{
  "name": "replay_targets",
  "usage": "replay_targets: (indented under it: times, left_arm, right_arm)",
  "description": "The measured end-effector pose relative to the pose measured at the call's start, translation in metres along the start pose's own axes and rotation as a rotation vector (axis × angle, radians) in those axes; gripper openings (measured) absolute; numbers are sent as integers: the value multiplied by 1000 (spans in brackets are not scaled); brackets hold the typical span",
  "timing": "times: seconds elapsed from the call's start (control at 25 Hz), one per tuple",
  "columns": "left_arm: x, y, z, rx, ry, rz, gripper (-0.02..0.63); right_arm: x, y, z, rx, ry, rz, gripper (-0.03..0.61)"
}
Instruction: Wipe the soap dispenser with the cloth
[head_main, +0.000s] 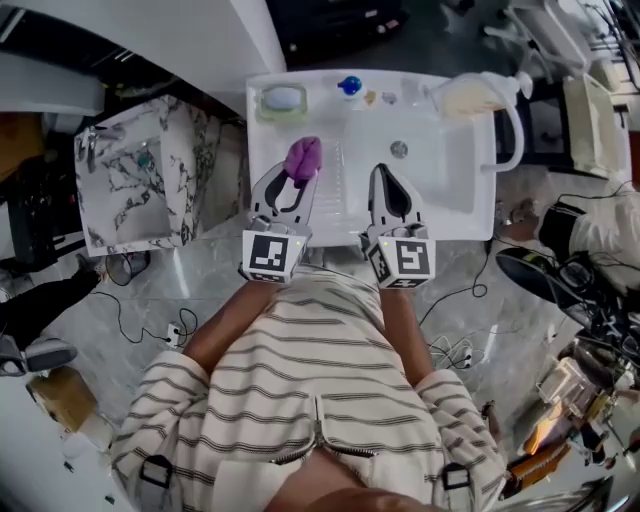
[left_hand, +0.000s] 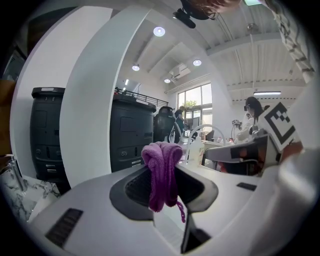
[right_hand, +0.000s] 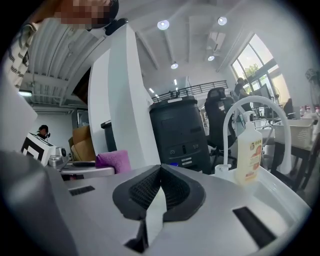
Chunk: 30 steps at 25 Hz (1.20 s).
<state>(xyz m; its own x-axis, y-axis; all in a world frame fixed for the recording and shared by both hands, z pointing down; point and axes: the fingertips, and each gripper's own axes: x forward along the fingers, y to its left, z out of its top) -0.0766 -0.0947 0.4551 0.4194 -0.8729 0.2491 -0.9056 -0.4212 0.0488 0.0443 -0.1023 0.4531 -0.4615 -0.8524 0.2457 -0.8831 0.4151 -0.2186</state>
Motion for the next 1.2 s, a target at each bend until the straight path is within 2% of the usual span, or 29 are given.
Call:
replay_targets:
  times: [0.64, 1.2]
  left_arm:
    - [43, 8, -15, -5, 38, 90, 109]
    - [59, 19, -36, -25, 60, 132, 110]
  right_arm:
    - [82, -32, -21, -47, 40, 108, 6]
    - [148, -44, -48, -101, 75, 142, 98]
